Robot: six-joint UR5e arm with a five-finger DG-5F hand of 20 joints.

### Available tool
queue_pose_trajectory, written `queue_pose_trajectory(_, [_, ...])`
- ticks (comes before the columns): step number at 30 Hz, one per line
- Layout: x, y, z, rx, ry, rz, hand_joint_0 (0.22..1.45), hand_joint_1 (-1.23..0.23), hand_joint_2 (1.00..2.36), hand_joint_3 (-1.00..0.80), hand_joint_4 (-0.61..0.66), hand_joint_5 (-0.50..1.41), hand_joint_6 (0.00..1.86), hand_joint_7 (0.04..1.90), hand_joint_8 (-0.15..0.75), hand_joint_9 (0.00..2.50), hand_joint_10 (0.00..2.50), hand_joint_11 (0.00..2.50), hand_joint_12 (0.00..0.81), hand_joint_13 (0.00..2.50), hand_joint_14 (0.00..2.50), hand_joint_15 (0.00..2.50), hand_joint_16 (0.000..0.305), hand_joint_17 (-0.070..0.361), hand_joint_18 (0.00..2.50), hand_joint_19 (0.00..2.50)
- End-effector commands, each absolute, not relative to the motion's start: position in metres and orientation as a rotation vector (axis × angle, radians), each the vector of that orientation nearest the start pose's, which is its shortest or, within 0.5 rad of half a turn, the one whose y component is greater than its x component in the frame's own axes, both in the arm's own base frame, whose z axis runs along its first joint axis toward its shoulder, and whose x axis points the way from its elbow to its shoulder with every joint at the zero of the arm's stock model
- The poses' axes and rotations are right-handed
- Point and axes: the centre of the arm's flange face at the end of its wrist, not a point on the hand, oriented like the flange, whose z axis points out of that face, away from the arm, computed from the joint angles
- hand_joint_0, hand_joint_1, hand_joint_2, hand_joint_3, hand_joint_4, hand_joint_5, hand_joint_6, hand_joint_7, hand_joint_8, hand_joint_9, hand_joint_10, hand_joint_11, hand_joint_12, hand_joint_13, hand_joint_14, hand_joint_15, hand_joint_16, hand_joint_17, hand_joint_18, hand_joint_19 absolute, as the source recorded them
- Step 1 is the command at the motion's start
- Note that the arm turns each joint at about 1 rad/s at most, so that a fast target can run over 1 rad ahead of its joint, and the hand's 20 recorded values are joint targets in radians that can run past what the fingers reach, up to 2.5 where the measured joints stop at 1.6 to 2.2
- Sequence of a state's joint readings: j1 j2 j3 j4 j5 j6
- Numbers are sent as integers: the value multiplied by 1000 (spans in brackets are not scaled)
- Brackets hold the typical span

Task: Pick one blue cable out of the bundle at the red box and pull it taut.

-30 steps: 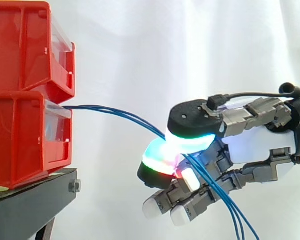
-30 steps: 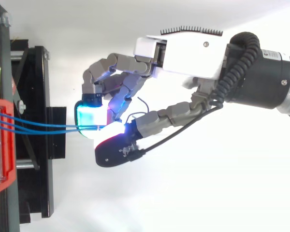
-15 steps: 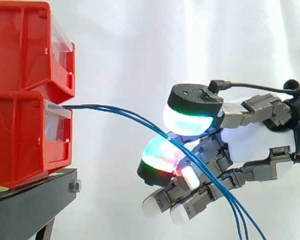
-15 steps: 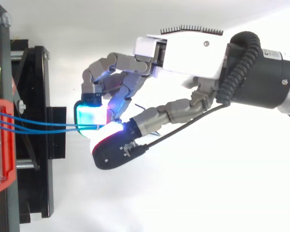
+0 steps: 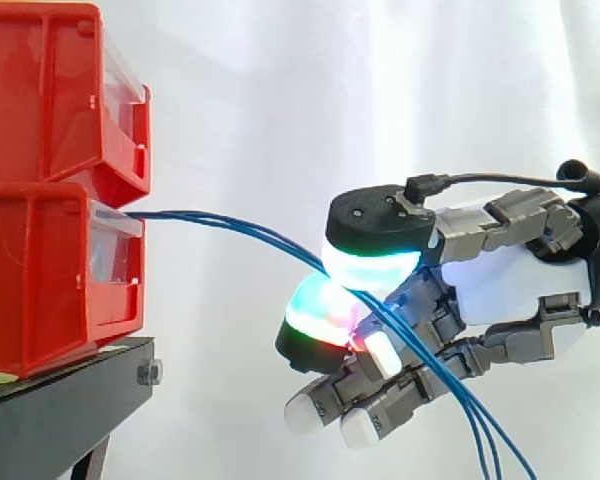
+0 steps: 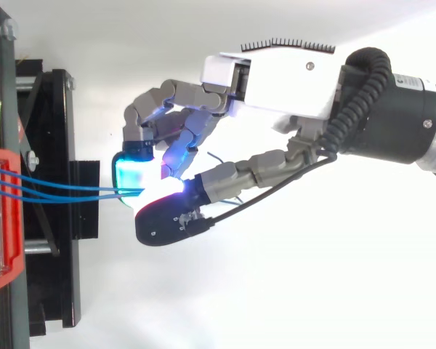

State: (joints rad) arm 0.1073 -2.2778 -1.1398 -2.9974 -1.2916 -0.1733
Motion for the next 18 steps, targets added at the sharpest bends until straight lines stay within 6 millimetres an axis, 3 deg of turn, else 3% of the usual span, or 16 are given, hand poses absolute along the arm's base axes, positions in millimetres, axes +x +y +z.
queue_pose_trajectory(1, [748,-81,267,1235,1280,876,620,-900,1023,-135,132,-92,852,1141,329,1094,14,706,334,573,11,237,47,107,590,277])
queue_pose_trajectory(7, [749,-81,268,1234,1278,876,640,-921,1025,-102,91,-102,873,1152,331,1070,13,720,333,578,10,248,48,107,615,271])
queue_pose_trajectory(18, [748,-82,267,1235,1278,874,721,-918,1023,-123,-117,-149,930,1112,296,956,15,664,334,530,9,221,47,107,581,255])
